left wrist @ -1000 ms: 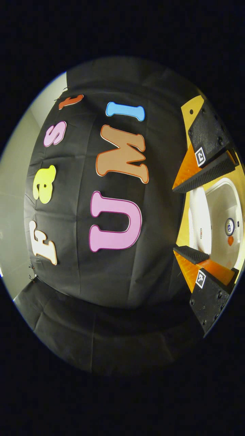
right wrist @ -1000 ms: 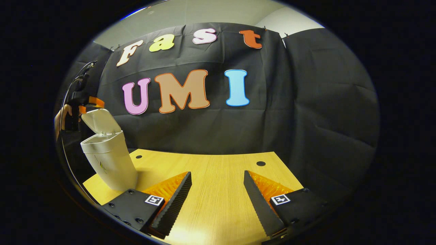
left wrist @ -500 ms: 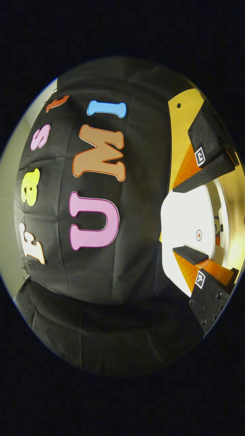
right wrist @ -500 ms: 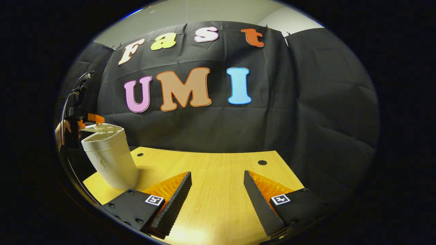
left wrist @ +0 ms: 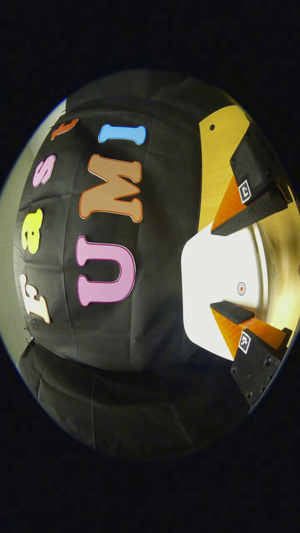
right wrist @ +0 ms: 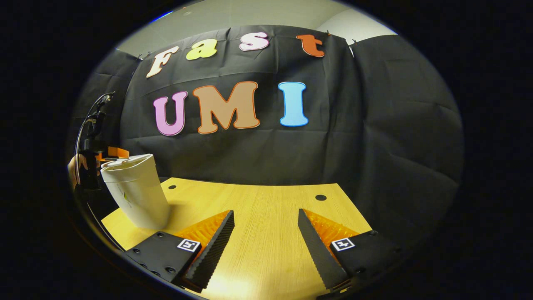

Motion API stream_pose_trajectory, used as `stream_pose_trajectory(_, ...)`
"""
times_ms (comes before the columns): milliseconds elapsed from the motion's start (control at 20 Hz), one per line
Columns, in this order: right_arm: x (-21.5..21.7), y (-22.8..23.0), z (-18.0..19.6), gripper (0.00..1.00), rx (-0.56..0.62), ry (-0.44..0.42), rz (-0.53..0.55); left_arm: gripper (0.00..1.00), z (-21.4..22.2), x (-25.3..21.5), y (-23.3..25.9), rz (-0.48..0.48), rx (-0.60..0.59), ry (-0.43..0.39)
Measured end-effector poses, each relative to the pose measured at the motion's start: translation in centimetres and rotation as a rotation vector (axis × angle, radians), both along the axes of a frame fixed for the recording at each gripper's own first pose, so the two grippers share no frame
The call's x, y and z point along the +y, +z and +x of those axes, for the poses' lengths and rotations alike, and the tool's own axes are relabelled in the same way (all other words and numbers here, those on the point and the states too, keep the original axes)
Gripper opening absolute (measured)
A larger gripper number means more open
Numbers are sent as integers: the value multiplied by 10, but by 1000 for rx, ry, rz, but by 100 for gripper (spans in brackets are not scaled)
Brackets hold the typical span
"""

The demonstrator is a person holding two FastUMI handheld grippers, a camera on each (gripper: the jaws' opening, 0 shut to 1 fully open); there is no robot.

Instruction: Press the lid of the desktop garbage bin to open it, pick up the crumpled paper on the desktop and throw it into the bin, then pick up the pop can on the desktop and drop it into the bin, and finally close the garbage bin lid.

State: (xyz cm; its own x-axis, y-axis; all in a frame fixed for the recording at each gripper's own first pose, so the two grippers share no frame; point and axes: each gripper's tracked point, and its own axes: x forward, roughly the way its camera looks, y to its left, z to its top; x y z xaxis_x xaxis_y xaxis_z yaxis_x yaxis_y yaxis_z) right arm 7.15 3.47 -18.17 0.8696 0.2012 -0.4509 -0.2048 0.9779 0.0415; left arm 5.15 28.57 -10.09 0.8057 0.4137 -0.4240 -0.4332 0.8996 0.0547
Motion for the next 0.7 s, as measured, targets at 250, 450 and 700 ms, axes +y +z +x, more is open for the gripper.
stream_pose_trajectory(250,-8,-6,-3,98,14,-15,7,96,-4,-4,-10,44,5,-16)
stream_pose_trajectory(450,-14,-9,-6,98,21,-21,14,96,-10,-8,-14,87,2,-10)
stream_pose_trajectory(700,-25,5,-3,98,-5,-34,41,94,-4,-8,4,92,-115,-52)
